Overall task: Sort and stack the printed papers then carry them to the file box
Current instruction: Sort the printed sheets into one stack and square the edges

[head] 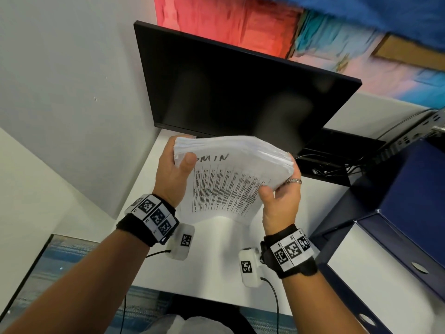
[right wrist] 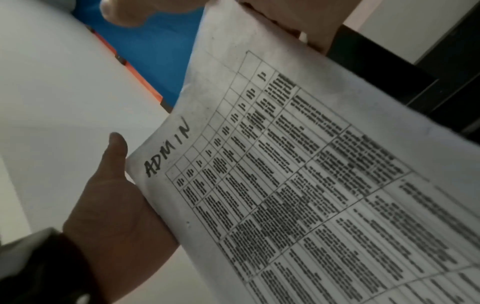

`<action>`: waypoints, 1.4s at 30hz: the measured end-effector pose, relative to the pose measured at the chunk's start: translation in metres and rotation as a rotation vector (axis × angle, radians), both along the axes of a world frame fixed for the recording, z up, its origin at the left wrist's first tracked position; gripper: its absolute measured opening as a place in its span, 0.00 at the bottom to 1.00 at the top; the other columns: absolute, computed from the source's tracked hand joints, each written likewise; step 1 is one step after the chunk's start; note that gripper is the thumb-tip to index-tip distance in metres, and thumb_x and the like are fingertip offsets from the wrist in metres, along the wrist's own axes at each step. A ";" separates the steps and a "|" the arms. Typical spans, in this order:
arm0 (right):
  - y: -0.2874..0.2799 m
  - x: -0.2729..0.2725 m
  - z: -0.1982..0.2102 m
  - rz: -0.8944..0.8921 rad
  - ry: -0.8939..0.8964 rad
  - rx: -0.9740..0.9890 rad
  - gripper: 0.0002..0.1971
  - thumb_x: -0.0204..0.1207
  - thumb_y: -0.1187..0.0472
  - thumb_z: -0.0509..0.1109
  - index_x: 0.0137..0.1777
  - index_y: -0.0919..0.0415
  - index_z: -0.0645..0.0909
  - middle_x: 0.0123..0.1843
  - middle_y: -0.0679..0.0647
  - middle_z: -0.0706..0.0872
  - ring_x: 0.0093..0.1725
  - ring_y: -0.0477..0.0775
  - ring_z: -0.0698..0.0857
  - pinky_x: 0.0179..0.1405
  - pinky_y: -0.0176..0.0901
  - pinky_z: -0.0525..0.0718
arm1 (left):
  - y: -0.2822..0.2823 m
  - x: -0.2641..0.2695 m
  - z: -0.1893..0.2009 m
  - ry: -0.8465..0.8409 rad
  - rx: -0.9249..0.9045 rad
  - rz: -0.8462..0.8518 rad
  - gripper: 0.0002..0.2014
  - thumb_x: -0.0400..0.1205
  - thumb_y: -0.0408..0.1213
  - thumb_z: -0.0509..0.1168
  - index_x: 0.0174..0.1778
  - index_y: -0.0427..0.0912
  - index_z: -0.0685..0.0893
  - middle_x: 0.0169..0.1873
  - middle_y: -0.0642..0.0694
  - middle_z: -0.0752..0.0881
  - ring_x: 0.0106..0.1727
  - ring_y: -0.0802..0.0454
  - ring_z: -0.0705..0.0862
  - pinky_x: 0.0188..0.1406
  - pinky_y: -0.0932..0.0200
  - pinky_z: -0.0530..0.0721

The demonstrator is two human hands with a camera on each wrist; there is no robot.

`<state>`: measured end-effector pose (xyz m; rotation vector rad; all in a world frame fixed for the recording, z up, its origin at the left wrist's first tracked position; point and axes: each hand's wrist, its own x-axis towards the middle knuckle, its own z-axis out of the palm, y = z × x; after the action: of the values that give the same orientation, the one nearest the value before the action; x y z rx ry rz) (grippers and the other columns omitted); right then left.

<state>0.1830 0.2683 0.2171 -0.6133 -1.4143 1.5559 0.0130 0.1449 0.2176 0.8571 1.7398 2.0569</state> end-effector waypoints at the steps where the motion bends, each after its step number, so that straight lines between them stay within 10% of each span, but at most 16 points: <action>1: 0.000 0.001 -0.001 -0.021 -0.038 0.010 0.58 0.56 0.41 0.86 0.81 0.64 0.61 0.70 0.57 0.77 0.68 0.47 0.81 0.57 0.32 0.83 | 0.000 0.000 -0.001 0.023 -0.025 0.012 0.37 0.66 0.76 0.66 0.56 0.48 0.77 0.45 0.49 0.87 0.46 0.48 0.90 0.41 0.52 0.90; 5: 0.008 -0.002 -0.008 -0.066 -0.193 0.021 0.53 0.62 0.68 0.86 0.82 0.49 0.57 0.68 0.44 0.79 0.66 0.40 0.82 0.62 0.35 0.84 | 0.002 -0.003 -0.004 0.057 -0.159 0.095 0.20 0.72 0.62 0.72 0.51 0.54 0.81 0.46 0.49 0.90 0.47 0.52 0.91 0.43 0.49 0.92; 8: 0.020 -0.001 -0.013 -0.014 -0.239 -0.042 0.43 0.64 0.67 0.85 0.77 0.49 0.69 0.66 0.52 0.84 0.65 0.51 0.86 0.65 0.53 0.86 | 0.001 -0.005 0.001 0.041 -0.205 0.077 0.10 0.77 0.52 0.72 0.50 0.52 0.86 0.45 0.50 0.92 0.48 0.54 0.92 0.48 0.44 0.92; 14: 0.026 -0.007 0.008 0.062 -0.307 0.030 0.13 0.70 0.70 0.80 0.54 0.59 0.88 0.48 0.47 0.94 0.51 0.47 0.92 0.55 0.46 0.89 | -0.009 -0.015 0.021 0.062 -0.261 0.087 0.24 0.73 0.43 0.78 0.62 0.43 0.79 0.55 0.51 0.88 0.56 0.52 0.89 0.55 0.51 0.90; 18: 0.023 -0.025 0.041 0.056 -0.572 0.560 0.09 0.72 0.61 0.80 0.51 0.61 0.89 0.44 0.51 0.93 0.46 0.52 0.91 0.49 0.55 0.89 | -0.014 -0.019 0.055 0.799 -0.494 0.165 0.45 0.65 0.56 0.81 0.77 0.57 0.68 0.74 0.60 0.71 0.76 0.52 0.71 0.75 0.51 0.68; 21: 0.009 -0.042 0.059 0.110 -0.612 0.810 0.06 0.71 0.61 0.80 0.46 0.56 0.89 0.41 0.48 0.91 0.42 0.52 0.88 0.44 0.56 0.88 | -0.005 -0.021 0.061 0.948 -0.630 -0.029 0.22 0.74 0.59 0.68 0.61 0.56 0.86 0.58 0.56 0.89 0.60 0.50 0.86 0.62 0.44 0.80; 25: 0.015 -0.032 0.030 -0.280 -0.822 0.818 0.43 0.62 0.44 0.83 0.77 0.51 0.71 0.77 0.50 0.72 0.76 0.56 0.70 0.77 0.62 0.68 | -0.024 -0.030 0.052 0.535 -0.606 0.038 0.12 0.80 0.49 0.69 0.44 0.44 0.91 0.36 0.48 0.91 0.37 0.49 0.89 0.38 0.50 0.86; 28: 0.026 -0.006 -0.011 -0.303 -0.898 0.357 0.61 0.58 0.47 0.87 0.85 0.54 0.52 0.84 0.53 0.61 0.81 0.56 0.64 0.80 0.53 0.63 | -0.054 -0.044 0.038 0.035 -0.535 0.115 0.07 0.81 0.44 0.71 0.46 0.45 0.91 0.37 0.51 0.94 0.37 0.56 0.92 0.37 0.59 0.88; 32: 0.030 0.013 -0.057 0.135 -0.699 -0.431 0.30 0.76 0.59 0.77 0.75 0.57 0.70 0.64 0.50 0.84 0.53 0.44 0.88 0.51 0.36 0.85 | -0.077 -0.064 -0.020 -0.334 -0.642 0.107 0.14 0.81 0.49 0.71 0.51 0.41 0.89 0.43 0.43 0.93 0.42 0.46 0.92 0.46 0.52 0.87; 37: 0.027 0.019 -0.124 0.384 -1.175 -0.237 0.11 0.76 0.61 0.75 0.58 0.61 0.85 0.55 0.54 0.91 0.49 0.53 0.88 0.51 0.41 0.84 | -0.090 -0.060 -0.125 -0.156 -1.218 0.022 0.32 0.79 0.59 0.68 0.66 0.33 0.83 0.62 0.39 0.86 0.61 0.38 0.85 0.52 0.53 0.78; 42: 0.036 0.008 -0.152 0.257 -1.237 -0.281 0.20 0.67 0.54 0.77 0.58 0.58 0.83 0.54 0.52 0.91 0.52 0.55 0.89 0.59 0.49 0.87 | -0.089 -0.045 -0.150 -0.204 -1.167 0.135 0.21 0.83 0.44 0.68 0.66 0.33 0.80 0.61 0.36 0.87 0.57 0.38 0.85 0.49 0.54 0.76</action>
<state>0.1908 0.3043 0.0655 -1.8256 -2.2059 1.6173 -0.0317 0.0556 0.0671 0.1427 2.3854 0.7921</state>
